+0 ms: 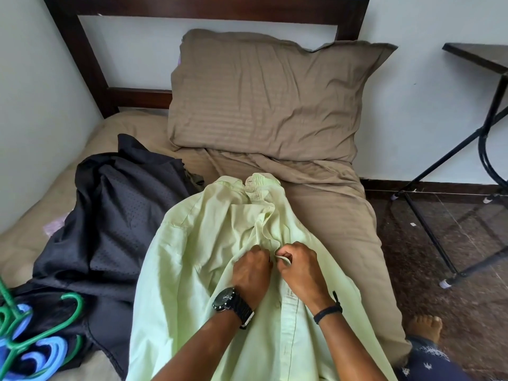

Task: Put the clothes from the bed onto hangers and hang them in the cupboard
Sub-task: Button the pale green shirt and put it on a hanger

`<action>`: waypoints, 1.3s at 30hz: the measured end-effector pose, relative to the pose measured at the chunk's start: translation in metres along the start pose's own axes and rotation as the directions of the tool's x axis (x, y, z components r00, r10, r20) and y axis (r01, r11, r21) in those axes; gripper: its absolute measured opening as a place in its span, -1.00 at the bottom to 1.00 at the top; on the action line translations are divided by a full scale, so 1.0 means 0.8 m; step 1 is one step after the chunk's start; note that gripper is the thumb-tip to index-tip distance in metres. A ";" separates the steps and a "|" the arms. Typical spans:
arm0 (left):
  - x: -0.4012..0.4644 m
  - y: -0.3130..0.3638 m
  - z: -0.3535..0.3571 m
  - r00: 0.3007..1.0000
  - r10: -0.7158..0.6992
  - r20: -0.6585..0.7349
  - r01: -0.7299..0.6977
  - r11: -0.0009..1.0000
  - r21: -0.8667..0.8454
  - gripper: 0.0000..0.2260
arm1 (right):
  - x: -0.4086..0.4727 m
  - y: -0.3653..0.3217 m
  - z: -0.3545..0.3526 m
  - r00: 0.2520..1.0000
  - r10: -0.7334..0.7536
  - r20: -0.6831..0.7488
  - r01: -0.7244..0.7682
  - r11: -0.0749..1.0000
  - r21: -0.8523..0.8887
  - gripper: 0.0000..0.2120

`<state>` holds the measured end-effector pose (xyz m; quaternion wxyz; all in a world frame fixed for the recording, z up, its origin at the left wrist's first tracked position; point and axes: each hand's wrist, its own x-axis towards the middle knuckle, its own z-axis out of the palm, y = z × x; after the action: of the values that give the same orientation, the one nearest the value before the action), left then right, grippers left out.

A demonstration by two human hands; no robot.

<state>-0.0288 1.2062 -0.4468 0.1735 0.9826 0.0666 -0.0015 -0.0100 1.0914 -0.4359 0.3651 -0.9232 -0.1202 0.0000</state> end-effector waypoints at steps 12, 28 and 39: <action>-0.009 -0.008 -0.012 0.982 -0.183 0.055 0.171 0.710 -0.683 -0.87 | -0.014 -0.008 -0.011 0.997 0.080 -0.017 -0.075 0.975 0.208 -0.93; -0.029 -0.011 -0.027 0.953 -0.156 0.261 0.285 0.164 -0.944 -0.85 | -0.036 -0.027 -0.012 0.989 -0.074 -0.128 0.093 0.984 0.151 -0.89; -0.040 -0.001 -0.031 0.951 -0.137 0.276 0.283 0.036 -0.958 -0.90 | -0.035 -0.035 -0.031 0.985 0.170 -0.007 -0.157 0.925 0.345 -0.94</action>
<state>-0.0613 1.2110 -0.4230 0.7948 0.5775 0.1834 -0.0340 -0.0414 1.0881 -0.4015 0.5211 -0.8521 -0.0344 0.0344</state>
